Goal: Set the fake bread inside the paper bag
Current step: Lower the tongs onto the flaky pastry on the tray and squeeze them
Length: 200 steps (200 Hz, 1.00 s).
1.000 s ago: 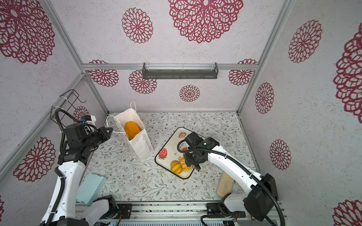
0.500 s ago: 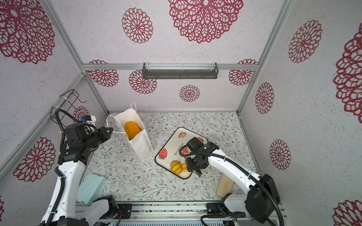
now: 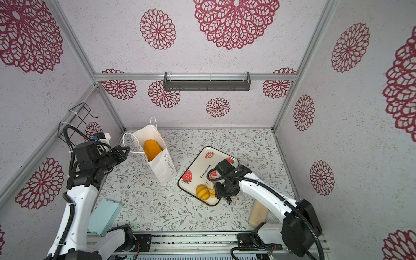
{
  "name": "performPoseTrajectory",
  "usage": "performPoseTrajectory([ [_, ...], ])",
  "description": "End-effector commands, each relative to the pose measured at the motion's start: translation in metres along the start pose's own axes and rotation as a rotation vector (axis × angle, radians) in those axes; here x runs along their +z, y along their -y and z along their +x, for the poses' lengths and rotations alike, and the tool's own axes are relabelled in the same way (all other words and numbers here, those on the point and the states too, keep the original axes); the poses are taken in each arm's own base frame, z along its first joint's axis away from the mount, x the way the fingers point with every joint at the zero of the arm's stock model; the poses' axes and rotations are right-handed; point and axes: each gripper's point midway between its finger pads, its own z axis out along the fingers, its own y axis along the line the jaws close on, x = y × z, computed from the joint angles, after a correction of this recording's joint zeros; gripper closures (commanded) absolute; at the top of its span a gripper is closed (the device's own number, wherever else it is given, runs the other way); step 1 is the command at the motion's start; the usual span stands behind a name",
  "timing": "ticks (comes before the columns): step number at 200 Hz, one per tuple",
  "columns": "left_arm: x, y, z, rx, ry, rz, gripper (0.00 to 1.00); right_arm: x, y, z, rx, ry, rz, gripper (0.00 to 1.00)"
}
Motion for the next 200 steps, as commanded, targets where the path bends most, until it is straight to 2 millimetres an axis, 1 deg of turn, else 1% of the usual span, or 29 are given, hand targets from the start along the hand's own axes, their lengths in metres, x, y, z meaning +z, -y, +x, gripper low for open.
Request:
performPoseTrajectory([
  [1,0.001,-0.001,-0.004,0.005,0.013,0.003,1.00,-0.005,-0.004,-0.005,0.022,0.028,-0.030,0.44],
  [28,0.001,-0.001,-0.004,0.005,0.015,0.003,1.00,0.001,-0.004,-0.005,0.027,0.018,-0.035,0.45],
  [73,0.001,-0.002,-0.005,0.007,0.015,-0.001,1.00,0.006,-0.009,-0.006,0.025,0.010,-0.067,0.47],
  [119,0.001,-0.002,-0.004,0.007,0.014,-0.002,1.00,0.015,-0.006,-0.002,0.027,-0.008,-0.057,0.48],
  [137,0.001,-0.002,-0.004,0.007,0.014,-0.002,1.00,0.015,-0.005,-0.003,0.028,-0.005,-0.056,0.51],
  [158,0.000,-0.002,-0.005,0.006,0.015,-0.003,1.00,0.014,-0.004,-0.005,0.029,-0.002,-0.053,0.58],
  [173,0.001,-0.002,-0.004,0.007,0.013,-0.002,1.00,0.011,-0.004,-0.007,0.028,0.008,-0.051,0.62],
  [200,0.001,-0.002,-0.004,0.004,0.012,-0.001,1.00,0.003,-0.004,-0.015,0.025,0.034,-0.047,0.66],
])
